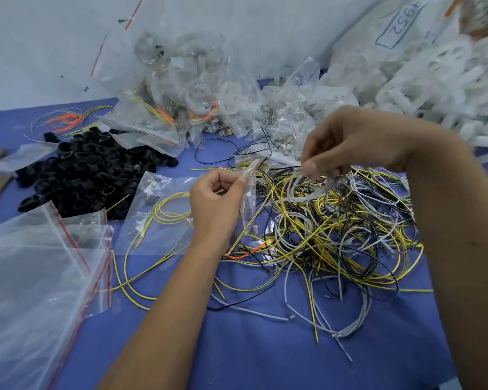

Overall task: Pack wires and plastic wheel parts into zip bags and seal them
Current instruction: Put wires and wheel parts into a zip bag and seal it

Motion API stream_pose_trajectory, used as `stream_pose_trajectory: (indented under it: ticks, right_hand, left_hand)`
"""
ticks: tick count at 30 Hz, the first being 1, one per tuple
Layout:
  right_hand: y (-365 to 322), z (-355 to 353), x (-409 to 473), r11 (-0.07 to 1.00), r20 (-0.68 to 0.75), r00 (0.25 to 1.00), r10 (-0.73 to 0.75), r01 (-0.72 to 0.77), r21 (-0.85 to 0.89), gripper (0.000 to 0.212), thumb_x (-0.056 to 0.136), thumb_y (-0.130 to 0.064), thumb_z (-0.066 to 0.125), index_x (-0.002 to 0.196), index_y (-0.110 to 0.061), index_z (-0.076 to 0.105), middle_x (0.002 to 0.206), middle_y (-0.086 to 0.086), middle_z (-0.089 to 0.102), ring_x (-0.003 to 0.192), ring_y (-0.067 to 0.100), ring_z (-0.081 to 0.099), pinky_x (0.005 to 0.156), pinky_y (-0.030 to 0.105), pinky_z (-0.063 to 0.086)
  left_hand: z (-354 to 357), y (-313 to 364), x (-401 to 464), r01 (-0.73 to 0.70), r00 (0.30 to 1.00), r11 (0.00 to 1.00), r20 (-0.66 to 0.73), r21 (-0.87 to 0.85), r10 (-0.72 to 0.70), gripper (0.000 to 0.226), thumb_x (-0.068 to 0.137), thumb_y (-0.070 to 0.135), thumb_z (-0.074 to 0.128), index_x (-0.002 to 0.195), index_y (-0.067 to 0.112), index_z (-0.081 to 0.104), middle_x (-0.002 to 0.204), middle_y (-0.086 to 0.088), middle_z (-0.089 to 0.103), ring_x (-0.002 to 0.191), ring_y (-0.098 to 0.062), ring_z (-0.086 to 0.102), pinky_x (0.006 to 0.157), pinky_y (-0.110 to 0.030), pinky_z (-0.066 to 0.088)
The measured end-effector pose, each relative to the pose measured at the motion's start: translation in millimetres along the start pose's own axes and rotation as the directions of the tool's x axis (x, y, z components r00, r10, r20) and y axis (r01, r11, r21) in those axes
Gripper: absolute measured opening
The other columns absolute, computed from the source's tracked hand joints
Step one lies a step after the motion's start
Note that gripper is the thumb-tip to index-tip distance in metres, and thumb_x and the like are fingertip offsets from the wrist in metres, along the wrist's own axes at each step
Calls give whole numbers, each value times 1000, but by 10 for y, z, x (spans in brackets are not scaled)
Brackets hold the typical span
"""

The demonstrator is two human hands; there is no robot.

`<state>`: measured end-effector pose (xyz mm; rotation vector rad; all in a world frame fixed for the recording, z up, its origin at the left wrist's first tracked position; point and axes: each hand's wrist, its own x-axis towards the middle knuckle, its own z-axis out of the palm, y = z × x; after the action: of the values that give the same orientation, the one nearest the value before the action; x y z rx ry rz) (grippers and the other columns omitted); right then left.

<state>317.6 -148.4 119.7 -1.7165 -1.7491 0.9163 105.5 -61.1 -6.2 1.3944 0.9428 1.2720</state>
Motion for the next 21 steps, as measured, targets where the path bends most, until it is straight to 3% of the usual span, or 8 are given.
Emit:
stream_pose_trajectory:
  ticks: [5, 8, 10, 12, 14, 15, 19, 21]
  right_hand:
    - [61, 85, 105, 994, -357, 933, 37, 4, 114, 19, 82, -27, 80, 82, -8, 77, 72, 5, 74, 55, 12, 51, 54, 24, 44]
    - [158, 135, 174, 960, -667, 743, -57, -143, -240, 13, 91, -24, 75, 86, -12, 75, 76, 4, 73, 61, 15, 60, 63, 27, 48]
    - [134, 140, 158, 906, -733, 640, -230, -134, -401, 13, 91, -26, 73, 90, -13, 74, 79, 3, 70, 66, 12, 58, 67, 27, 47]
    - [61, 90, 113, 899, -623, 726, -291, -15, -438, 8, 89, -27, 76, 86, -19, 73, 73, -6, 68, 60, 1, 55, 64, 17, 45]
    - [-34, 46, 78, 886, -321, 938, -130, -36, -463, 8, 85, -30, 80, 81, -27, 75, 68, -13, 71, 61, -4, 62, 70, 21, 53]
    - [-61, 43, 76, 851, -184, 983, -19, -80, -518, 8, 83, -32, 81, 79, -29, 75, 67, -15, 72, 62, -4, 64, 72, 27, 55]
    - [-63, 147, 142, 802, -119, 991, 58, -117, -586, 11, 85, -33, 80, 77, -29, 74, 65, -16, 72, 62, -4, 64, 59, 17, 47]
    - [-34, 211, 178, 811, -118, 990, 75, -129, -570, 14, 89, -31, 76, 77, -27, 70, 69, -9, 72, 69, 5, 67, 65, 25, 49]
  left_hand:
    - [-11, -33, 6, -2, 1000, 1000, 19, 7, 2, 25, 87, 8, 76, 69, 21, 65, 64, 7, 62, 60, -8, 55, 59, -21, 46]
    - [-18, -35, 5, -13, 1000, 1000, 16, 1, 13, 23, 85, 13, 76, 68, 23, 65, 60, 8, 60, 54, -8, 52, 54, -21, 44]
    - [-20, -36, 11, -20, 1000, 1000, 16, -1, 20, 22, 85, 14, 76, 68, 23, 65, 58, 7, 58, 51, -8, 48, 52, -22, 41]
    - [-20, -34, 10, -23, 1000, 1000, 9, 9, 23, 23, 86, 11, 76, 69, 22, 65, 58, 7, 58, 52, -8, 49, 54, -22, 41]
    - [-16, -1, -15, -49, 999, 999, 6, 23, 49, 18, 88, 11, 75, 75, 22, 67, 64, 9, 60, 57, -7, 51, 57, -23, 44]
    - [-16, 21, -28, -93, 996, 995, 17, 40, 93, 13, 88, 13, 75, 82, 23, 68, 72, 9, 62, 63, -7, 55, 60, -22, 46]
    - [2, 86, -77, -503, 857, 797, 312, 334, 410, 31, 93, 26, 65, 123, 27, 71, 124, 2, 58, 117, -20, 53, 99, -35, 45]
    - [39, 99, -117, -591, 778, 721, 492, 361, 392, 35, 95, 28, 60, 127, 21, 72, 136, 1, 59, 130, -25, 42, 113, -37, 31]
